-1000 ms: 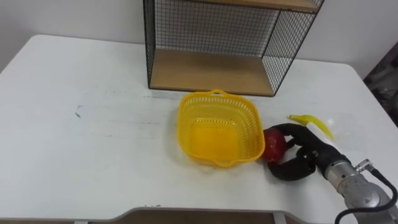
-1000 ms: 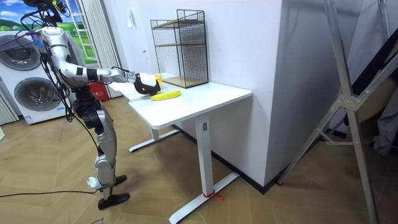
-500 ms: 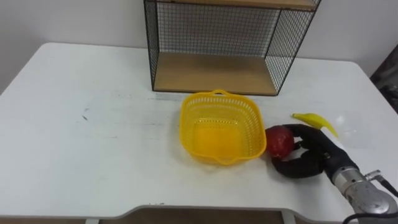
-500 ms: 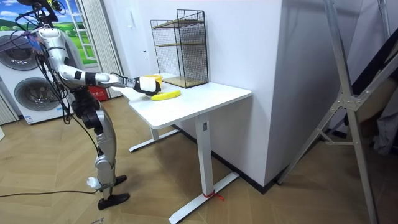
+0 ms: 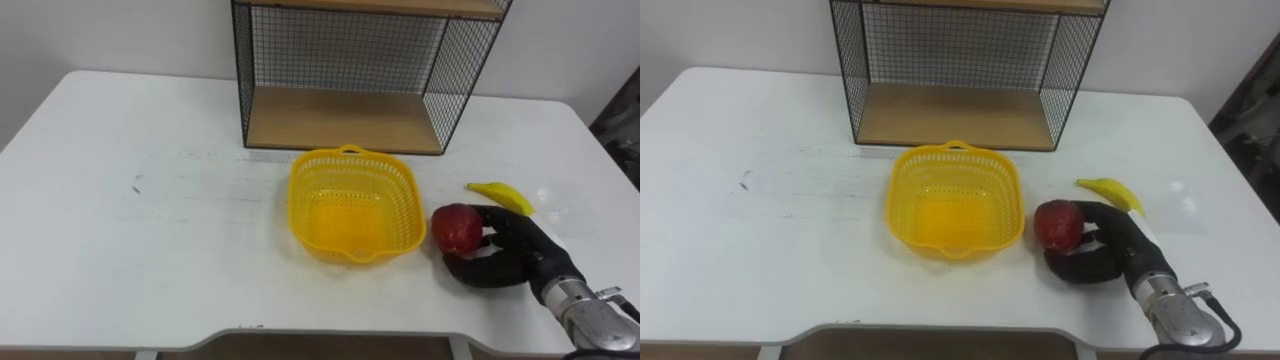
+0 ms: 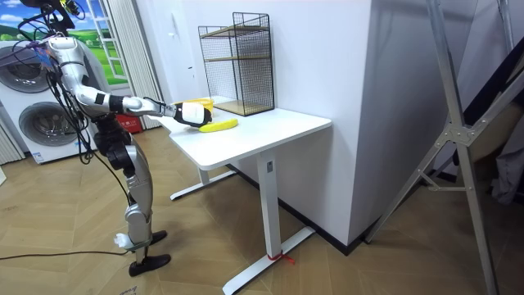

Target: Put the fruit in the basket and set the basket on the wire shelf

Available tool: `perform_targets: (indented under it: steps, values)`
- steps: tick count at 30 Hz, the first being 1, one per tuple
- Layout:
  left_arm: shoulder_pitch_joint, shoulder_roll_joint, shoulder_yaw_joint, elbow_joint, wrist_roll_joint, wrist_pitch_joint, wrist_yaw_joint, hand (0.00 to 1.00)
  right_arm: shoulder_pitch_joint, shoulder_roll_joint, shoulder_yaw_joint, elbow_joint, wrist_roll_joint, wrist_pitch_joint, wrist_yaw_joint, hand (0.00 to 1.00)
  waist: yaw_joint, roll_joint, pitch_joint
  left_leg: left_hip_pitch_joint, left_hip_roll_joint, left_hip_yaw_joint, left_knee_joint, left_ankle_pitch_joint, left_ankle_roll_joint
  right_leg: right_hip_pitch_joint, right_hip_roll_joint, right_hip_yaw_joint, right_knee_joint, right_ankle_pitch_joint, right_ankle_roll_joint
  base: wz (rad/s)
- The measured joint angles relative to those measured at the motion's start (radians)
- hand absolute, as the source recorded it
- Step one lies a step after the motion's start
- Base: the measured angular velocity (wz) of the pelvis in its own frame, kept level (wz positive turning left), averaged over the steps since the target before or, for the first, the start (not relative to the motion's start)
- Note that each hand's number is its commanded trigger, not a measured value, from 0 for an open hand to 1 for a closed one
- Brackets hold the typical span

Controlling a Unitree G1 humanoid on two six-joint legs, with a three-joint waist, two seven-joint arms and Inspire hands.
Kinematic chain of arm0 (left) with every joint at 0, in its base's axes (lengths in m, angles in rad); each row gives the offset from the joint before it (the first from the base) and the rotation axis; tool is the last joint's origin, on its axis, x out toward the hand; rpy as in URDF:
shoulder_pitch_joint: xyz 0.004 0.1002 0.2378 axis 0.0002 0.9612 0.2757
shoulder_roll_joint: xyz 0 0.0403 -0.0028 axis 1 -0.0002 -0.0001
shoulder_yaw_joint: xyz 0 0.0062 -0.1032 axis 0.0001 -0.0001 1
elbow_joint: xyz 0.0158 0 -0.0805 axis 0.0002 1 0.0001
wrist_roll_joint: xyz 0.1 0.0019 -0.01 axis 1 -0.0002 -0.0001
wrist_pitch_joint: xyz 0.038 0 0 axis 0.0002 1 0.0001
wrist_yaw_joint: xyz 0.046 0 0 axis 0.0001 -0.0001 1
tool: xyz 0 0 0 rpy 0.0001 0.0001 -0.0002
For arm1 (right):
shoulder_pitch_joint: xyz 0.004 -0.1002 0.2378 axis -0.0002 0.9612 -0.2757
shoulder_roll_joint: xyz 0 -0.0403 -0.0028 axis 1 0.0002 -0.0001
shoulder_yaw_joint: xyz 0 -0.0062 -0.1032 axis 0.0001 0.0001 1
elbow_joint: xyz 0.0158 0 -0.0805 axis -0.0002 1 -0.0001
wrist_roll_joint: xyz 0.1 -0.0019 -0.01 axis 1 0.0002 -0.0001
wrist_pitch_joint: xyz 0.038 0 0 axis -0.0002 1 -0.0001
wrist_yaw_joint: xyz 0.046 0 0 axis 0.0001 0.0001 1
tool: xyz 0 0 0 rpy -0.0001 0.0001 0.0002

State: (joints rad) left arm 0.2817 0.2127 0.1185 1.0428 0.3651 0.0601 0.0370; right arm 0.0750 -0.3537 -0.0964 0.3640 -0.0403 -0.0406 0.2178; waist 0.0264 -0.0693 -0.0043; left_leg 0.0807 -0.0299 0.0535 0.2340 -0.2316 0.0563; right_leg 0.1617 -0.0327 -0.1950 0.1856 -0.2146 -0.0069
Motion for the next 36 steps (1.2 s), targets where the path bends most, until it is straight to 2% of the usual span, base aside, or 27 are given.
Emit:
perform_targets:
  steps: [1,4,9,15,22,31,36]
  values:
    - [0.000,-0.001,-0.001,0.000,0.000,0.000,0.001,0.00,0.000,0.000,-0.002,-0.005,-0.001,0.001,0.000,1.00,0.002,-0.001,-0.0004,0.000,0.000,0.001,0.000,0.000,0.000,-0.001,0.000,0.000,0.001,0.000,0.000,0.00]
    - [-0.001,-0.009,-0.005,0.001,0.000,-0.001,0.001,0.00,0.000,0.000,-0.005,-0.087,0.000,0.010,-0.012,1.00,0.000,0.006,0.0073,-0.002,0.000,0.003,-0.002,0.000,0.000,-0.005,0.001,0.000,0.001,0.000,0.000,-0.01]
    - [0.004,-0.011,-0.005,-0.002,0.000,-0.022,0.001,0.00,-0.001,0.000,-0.005,-0.197,-0.003,0.009,-0.018,1.00,-0.002,0.005,0.0072,-0.003,0.000,0.002,-0.003,0.000,0.000,-0.005,0.001,0.000,0.000,0.000,0.000,0.00]
    - [0.009,-0.011,-0.005,-0.010,0.000,-0.025,0.001,0.00,0.000,-0.005,-0.004,-0.351,-0.047,0.008,-0.018,1.00,0.004,0.002,0.0047,0.001,0.000,0.002,-0.012,0.001,0.000,-0.007,0.003,0.001,-0.002,0.000,0.000,0.00]
    - [0.006,-0.011,-0.023,0.011,0.000,-0.026,0.001,0.00,0.000,-0.004,0.009,-0.383,-0.046,0.007,-0.017,1.00,0.012,-0.004,0.0027,0.003,0.000,0.005,-0.012,0.001,0.000,-0.008,0.002,0.007,-0.003,0.000,0.000,0.00]
    - [-0.027,-0.011,-0.026,0.037,-0.005,-0.026,0.002,0.00,-0.015,-0.006,0.040,-0.430,-0.051,0.008,-0.014,1.00,0.019,-0.002,0.0077,-0.002,0.001,0.005,-0.017,0.001,0.000,-0.012,0.006,0.004,-0.001,0.000,0.000,0.00]
    - [-0.037,-0.011,-0.026,0.039,-0.005,-0.026,0.003,0.00,-0.020,-0.005,0.049,-0.470,-0.116,0.008,-0.012,1.00,0.033,-0.007,0.0089,-0.003,0.001,0.011,-0.018,0.001,0.000,-0.014,0.006,0.004,-0.001,0.000,0.000,-0.02]
